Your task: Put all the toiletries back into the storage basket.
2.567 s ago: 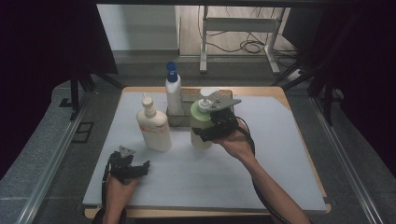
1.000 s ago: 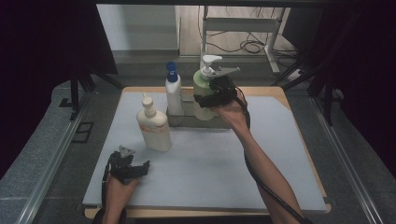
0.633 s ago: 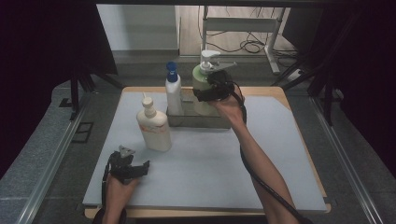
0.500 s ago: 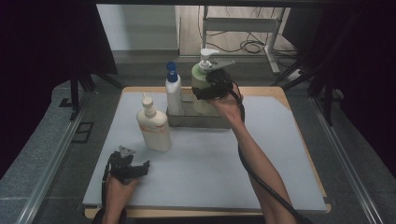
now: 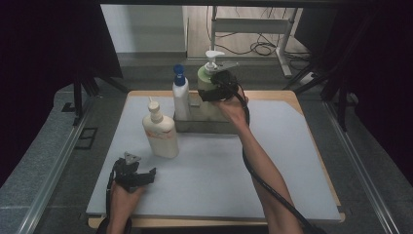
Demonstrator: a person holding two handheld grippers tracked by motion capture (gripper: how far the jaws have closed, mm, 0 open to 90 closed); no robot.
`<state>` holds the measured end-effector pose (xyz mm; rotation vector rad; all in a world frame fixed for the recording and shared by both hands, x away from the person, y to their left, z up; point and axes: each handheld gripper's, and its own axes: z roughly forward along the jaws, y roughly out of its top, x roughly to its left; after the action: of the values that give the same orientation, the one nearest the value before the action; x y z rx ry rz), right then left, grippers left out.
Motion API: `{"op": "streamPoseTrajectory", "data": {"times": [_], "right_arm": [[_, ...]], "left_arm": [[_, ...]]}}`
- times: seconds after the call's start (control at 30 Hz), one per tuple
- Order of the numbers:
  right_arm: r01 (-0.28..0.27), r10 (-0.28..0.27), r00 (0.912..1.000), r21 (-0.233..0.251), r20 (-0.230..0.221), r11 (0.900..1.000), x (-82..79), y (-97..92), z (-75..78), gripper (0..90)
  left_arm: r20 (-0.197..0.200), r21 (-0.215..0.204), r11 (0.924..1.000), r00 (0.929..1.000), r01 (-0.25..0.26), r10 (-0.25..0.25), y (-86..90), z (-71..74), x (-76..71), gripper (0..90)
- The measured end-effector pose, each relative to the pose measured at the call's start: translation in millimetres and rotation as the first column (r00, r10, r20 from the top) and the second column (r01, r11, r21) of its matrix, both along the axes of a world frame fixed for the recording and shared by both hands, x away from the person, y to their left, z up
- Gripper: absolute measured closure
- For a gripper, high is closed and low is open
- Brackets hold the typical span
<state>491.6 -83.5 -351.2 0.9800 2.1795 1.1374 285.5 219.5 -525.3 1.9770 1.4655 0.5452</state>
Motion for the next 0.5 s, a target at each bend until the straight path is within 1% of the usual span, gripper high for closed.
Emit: {"op": "streamPoseTrajectory", "data": {"times": [0.17, 0.5], "right_arm": [[-0.004, 0.004, 0.9999, -0.018, -0.012, 0.9998, 4.4, 4.0, -8.7, 12.6], [-0.016, 0.014, 0.9986, -0.040, -0.050, 0.9991, 6.3, 8.6, -26.0, 12.5]], "left_arm": [[-0.001, 0.001, 1.0000, 1.0000, 0.000, 0.000, 0.1, 0.0, 0.0, 12.5], [0.000, 0.001, 1.0000, 1.0000, 0.000, 0.000, 0.0, 0.0, 0.0, 12.5]]}}
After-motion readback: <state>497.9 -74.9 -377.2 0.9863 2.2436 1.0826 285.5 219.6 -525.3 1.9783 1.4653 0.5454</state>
